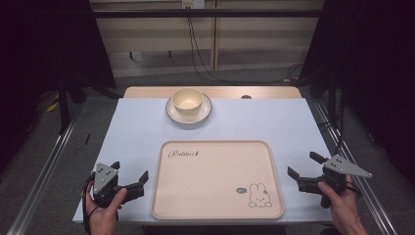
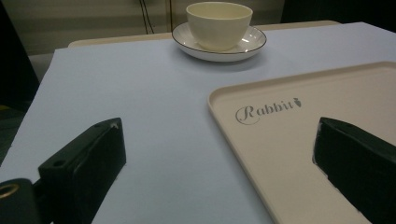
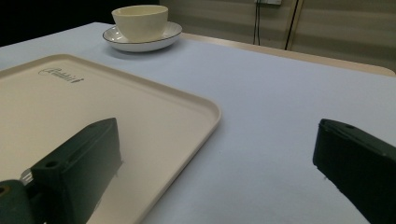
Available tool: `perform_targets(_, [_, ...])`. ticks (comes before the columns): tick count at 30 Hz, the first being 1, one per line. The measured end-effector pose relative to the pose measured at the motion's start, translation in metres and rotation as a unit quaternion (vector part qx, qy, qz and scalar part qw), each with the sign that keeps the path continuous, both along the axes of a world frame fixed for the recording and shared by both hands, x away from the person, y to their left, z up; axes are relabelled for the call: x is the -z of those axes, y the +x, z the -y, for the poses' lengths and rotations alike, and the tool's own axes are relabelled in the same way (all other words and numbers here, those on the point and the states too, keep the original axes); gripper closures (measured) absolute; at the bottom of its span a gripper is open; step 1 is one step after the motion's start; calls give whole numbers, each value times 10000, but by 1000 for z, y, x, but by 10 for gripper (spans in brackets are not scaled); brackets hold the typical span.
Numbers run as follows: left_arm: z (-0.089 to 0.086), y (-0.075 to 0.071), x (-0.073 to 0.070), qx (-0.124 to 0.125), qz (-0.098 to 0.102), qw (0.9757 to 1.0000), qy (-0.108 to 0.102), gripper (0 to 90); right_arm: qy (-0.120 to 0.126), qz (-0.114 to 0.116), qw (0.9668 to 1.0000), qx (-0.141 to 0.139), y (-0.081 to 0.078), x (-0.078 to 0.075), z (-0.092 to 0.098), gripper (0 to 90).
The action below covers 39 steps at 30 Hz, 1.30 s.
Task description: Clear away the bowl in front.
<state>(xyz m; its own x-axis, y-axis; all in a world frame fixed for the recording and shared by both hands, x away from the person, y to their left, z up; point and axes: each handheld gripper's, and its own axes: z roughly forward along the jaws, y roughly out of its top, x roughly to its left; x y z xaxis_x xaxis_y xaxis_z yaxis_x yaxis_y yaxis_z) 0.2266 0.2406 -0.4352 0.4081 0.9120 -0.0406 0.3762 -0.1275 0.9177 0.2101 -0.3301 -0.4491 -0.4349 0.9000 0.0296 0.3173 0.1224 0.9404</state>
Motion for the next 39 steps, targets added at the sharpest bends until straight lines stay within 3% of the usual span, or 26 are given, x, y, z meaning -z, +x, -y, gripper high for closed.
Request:
perform_targets(5, [0, 0, 0, -8, 6, 10000, -21, 26, -27, 18, 10000, -83, 0, -1, 0, 6])
perform_targets(19, [11, 0, -1, 290, -98, 9995, -30, 28, -5, -131, 9997, -205, 0, 1, 0, 9])
perform_targets(27, [22, 8, -5, 402, -66, 9989, -243, 31, 33, -162, 9996, -248, 1, 1, -1, 10])
perform_targets(39, [34, 28, -8, 655, -154, 9977, 20, 30, 100, -111, 9995, -284, 1, 1, -1, 10])
